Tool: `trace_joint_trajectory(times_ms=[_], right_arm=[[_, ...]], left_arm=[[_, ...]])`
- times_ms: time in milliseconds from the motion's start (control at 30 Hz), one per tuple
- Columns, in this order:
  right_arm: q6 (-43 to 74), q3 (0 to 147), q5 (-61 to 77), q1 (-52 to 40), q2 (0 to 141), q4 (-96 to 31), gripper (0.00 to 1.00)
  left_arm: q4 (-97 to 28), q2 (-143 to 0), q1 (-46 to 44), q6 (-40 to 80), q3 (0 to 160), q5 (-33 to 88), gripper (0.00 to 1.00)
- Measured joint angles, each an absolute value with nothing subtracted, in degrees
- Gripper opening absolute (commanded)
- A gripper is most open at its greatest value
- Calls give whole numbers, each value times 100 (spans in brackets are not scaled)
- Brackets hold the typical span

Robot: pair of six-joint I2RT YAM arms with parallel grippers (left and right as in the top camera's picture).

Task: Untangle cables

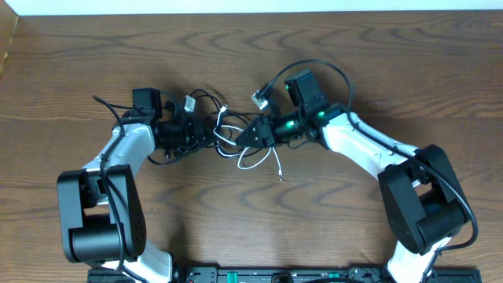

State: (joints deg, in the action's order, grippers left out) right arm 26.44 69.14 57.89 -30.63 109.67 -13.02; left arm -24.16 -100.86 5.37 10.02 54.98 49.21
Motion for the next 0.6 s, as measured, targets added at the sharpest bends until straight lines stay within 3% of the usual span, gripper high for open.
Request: trace_joint_trajectory(times_ms=[167,300,600], right_arm=[[2010,6914,5819,-3387,10967,-1367,53],[1688,6914,5865,-3524,10967,-1240,47],[1249,6910,7177,-3452,10967,163,50]], left_arm=[[-2394,-10086,537,1002,5498,4853,7],[-2375,-10086,537,976,5498,4772,8],[-2196,-10086,537,740,5498,4720,9]])
